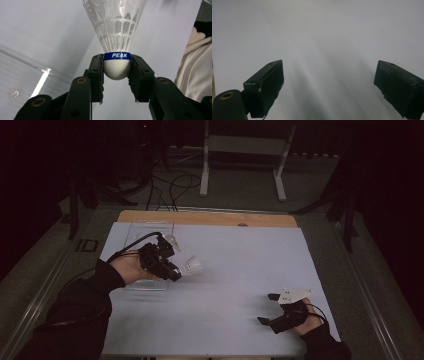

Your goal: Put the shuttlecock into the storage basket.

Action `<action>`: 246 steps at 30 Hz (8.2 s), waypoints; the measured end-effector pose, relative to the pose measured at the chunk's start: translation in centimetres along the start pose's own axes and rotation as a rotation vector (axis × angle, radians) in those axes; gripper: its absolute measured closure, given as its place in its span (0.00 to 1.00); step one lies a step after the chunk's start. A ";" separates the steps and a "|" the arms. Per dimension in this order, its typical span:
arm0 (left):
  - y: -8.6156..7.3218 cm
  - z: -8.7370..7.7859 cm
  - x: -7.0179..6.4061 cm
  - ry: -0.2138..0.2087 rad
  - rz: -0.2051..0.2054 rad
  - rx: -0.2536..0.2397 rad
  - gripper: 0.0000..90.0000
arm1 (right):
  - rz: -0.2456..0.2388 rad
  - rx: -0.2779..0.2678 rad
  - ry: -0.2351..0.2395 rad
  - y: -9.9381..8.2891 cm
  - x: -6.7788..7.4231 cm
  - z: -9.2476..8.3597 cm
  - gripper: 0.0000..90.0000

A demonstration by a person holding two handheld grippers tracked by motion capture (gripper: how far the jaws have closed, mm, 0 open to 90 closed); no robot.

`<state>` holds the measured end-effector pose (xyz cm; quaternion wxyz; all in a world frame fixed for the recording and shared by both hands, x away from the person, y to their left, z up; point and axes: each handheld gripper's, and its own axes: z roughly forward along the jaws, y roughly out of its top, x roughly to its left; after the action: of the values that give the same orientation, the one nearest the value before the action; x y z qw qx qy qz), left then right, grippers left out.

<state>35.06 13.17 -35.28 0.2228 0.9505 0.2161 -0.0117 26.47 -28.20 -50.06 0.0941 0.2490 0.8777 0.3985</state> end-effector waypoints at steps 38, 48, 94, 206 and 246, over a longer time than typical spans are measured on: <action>-5.7 -5.4 4.0 0.136 -0.211 -0.047 0.73 | 0.009 -0.039 0.034 0.1 0.5 0.0 0.10; -7.3 -6.3 4.9 0.161 -0.254 -0.061 0.73 | 0.007 -0.046 0.035 0.2 0.6 -0.1 0.10; -11.8 -1.5 7.7 0.232 -0.412 -0.035 0.73 | 0.009 -0.060 0.058 0.4 0.7 -0.4 0.10; -3.9 3.0 2.3 0.073 -0.111 -0.424 0.00 | 0.029 -0.096 0.063 0.2 0.5 -0.5 0.10; -1.5 9.2 -3.8 -0.043 0.116 -0.405 0.00 | 0.037 -0.120 0.031 0.2 0.9 -1.1 0.10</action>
<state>31.73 8.89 -43.73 0.4140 0.8967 0.1544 0.0247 25.40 -28.32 -49.15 0.0875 0.2530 0.8488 0.4558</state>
